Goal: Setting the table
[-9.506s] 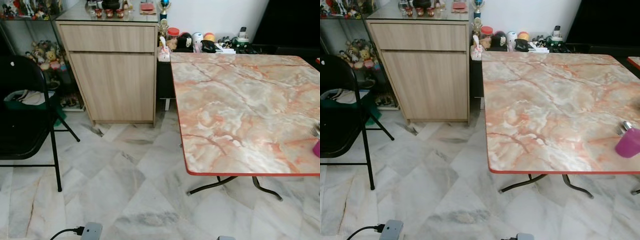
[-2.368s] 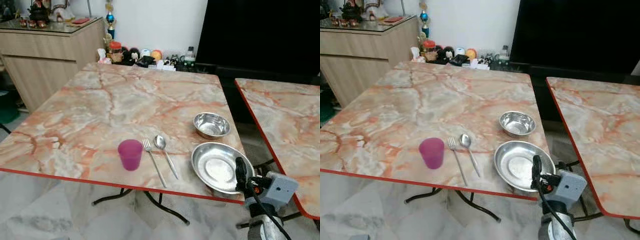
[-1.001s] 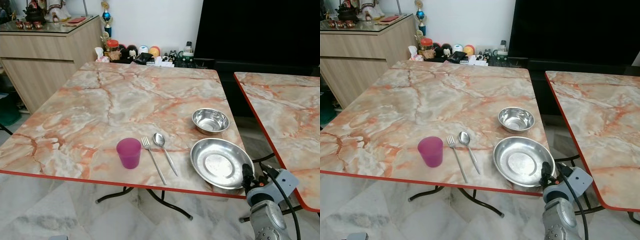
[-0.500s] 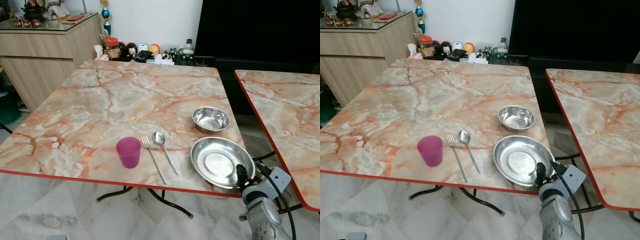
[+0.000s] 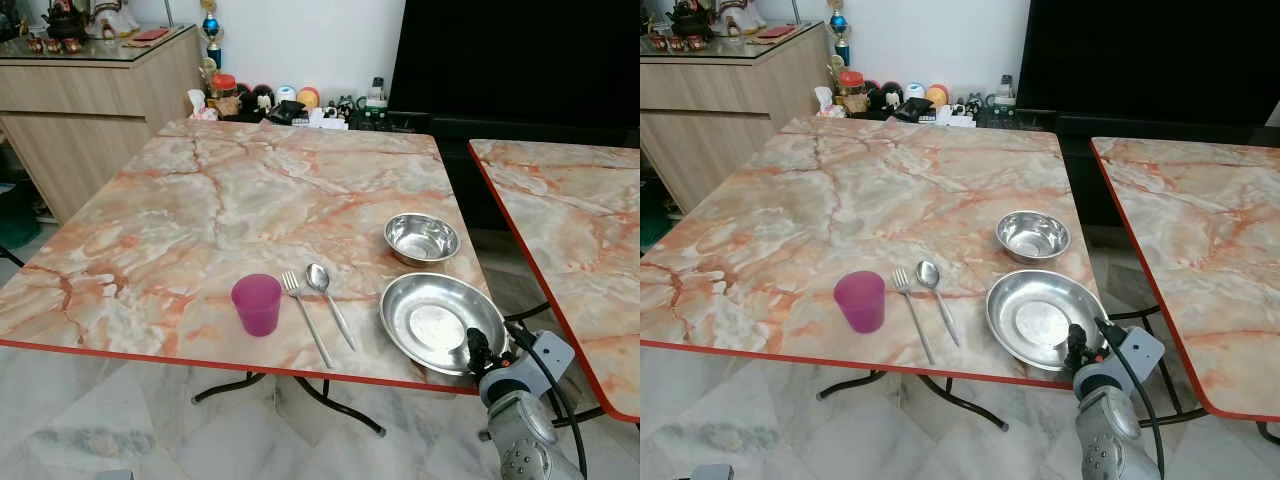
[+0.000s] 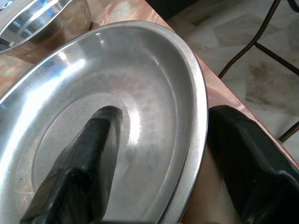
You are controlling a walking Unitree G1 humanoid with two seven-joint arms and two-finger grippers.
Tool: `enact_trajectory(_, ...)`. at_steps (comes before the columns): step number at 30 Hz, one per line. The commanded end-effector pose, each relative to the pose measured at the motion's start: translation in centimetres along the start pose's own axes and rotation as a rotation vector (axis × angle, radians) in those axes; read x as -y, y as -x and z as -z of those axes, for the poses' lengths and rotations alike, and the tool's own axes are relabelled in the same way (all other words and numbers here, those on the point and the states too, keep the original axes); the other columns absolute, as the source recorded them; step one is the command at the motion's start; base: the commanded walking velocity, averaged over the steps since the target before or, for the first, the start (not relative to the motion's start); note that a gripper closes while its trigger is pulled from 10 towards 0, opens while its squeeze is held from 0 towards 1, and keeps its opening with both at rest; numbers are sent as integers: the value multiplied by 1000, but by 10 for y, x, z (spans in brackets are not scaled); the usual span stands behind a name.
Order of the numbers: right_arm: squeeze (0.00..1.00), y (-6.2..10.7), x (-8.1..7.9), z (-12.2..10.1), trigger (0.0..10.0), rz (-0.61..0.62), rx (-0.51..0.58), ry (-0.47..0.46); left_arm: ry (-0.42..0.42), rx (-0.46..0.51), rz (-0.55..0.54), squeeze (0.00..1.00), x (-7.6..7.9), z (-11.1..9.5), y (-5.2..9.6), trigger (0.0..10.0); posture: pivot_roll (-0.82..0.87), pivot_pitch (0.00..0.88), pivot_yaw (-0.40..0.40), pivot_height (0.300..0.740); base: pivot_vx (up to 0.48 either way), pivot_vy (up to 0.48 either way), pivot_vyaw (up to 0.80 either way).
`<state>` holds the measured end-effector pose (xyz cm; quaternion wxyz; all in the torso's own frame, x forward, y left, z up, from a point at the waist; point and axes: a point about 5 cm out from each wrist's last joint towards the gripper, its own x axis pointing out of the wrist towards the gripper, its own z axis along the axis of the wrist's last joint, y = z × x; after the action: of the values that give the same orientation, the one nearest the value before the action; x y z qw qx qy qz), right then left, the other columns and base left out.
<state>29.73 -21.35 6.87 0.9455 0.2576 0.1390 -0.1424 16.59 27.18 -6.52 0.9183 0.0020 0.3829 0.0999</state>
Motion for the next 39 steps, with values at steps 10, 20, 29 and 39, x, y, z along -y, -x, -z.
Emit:
enact_trajectory(10,0,0,5,15,6863,31,-82,18,-26,-13,12,0,0,2,1,10000,9,47,2,740,0,0,0)
enact_trajectory(20,0,-1,2,13,0,30,-69,16,-14,-10,6,0,-1,1,0,10000,11,45,3,740,0,0,0)
enact_trajectory(29,0,-1,3,13,0,24,-71,28,-30,-5,8,0,0,-1,0,10000,4,47,3,740,0,0,0)
enact_trajectory(39,0,0,1,8,0,9,-27,29,-79,10,40,0,7,-5,-2,10000,4,48,3,740,0,0,0)
